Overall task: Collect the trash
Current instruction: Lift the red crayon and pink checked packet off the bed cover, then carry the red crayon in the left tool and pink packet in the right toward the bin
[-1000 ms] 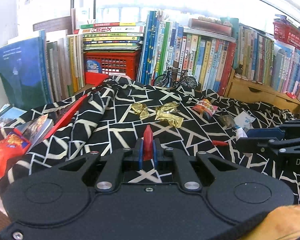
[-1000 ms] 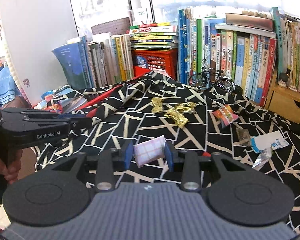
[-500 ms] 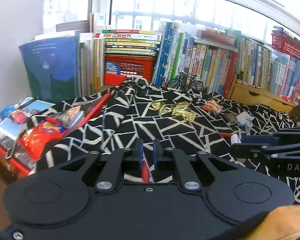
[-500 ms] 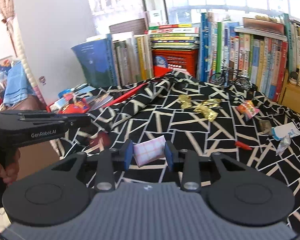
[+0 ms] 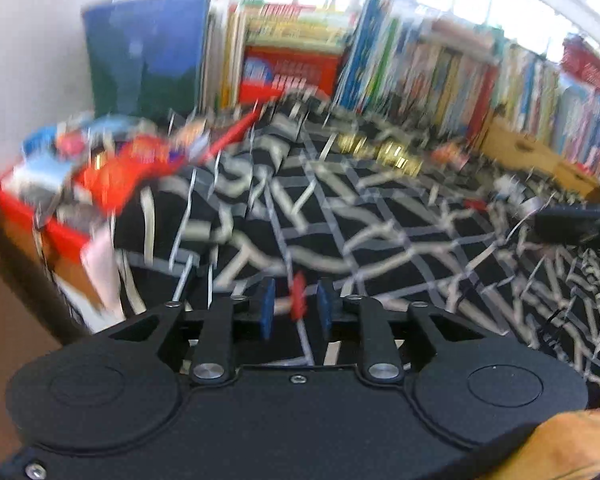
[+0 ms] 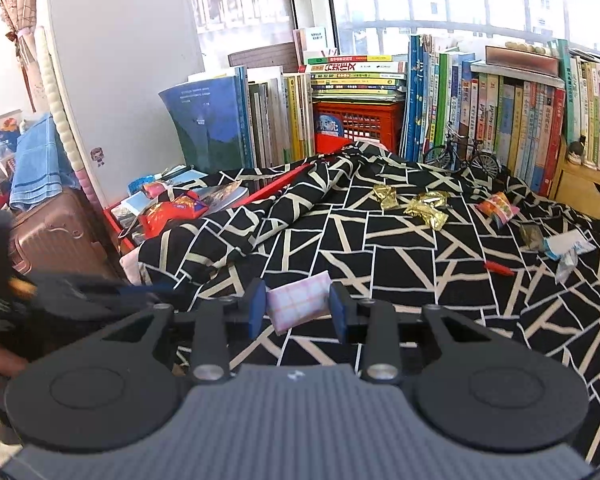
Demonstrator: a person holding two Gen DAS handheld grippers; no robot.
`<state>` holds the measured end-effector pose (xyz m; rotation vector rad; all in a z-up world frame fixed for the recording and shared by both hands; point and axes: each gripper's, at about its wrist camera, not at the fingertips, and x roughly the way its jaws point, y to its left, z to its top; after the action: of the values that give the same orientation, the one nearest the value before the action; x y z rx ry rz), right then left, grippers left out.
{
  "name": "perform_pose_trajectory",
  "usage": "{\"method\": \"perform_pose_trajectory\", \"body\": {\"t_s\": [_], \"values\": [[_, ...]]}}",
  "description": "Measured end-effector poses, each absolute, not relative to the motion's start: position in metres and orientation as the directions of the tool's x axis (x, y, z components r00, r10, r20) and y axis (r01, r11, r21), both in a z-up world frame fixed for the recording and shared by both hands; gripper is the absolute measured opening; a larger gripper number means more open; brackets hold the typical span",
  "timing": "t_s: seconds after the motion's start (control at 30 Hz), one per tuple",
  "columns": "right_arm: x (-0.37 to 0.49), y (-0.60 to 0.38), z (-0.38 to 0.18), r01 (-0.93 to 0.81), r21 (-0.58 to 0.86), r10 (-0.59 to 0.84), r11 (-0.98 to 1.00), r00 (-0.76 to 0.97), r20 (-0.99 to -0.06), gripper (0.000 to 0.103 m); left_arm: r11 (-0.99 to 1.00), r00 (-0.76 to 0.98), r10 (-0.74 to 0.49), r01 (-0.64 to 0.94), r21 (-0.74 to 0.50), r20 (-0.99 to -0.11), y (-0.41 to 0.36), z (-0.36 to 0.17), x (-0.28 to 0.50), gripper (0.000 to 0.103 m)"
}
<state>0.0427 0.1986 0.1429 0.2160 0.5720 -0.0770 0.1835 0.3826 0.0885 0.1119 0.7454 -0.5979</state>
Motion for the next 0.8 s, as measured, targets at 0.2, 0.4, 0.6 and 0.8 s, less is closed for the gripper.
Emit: {"method": "perform_pose_trajectory", "body": {"t_s": [0.2,0.4,0.6,0.8], "values": [[0.031,0.198,0.137,0.159,0.169,-0.034,0.973,0.816,-0.577,0.039,0.840,0.585,-0.457,0.532,-0.109,-0.670,0.370,0.046,0.201,0.039],[0.024,0.184,0.129,0.213,0.193,-0.055,0.958,0.796,-0.602,0.039,0.814,0.585,-0.438,0.580,-0.025,-0.683,0.339,0.030,0.215,0.043],[0.025,0.170,0.126,0.239,0.197,-0.073,0.951,0.791,-0.608,0.039,0.833,0.602,-0.385,0.553,0.017,-0.699,0.327,0.011,0.221,0.034],[0.028,0.162,0.125,0.244,0.214,-0.068,0.946,0.795,-0.603,0.039,0.806,0.582,-0.412,0.591,0.017,-0.702,0.330,0.014,0.219,0.009]]}}
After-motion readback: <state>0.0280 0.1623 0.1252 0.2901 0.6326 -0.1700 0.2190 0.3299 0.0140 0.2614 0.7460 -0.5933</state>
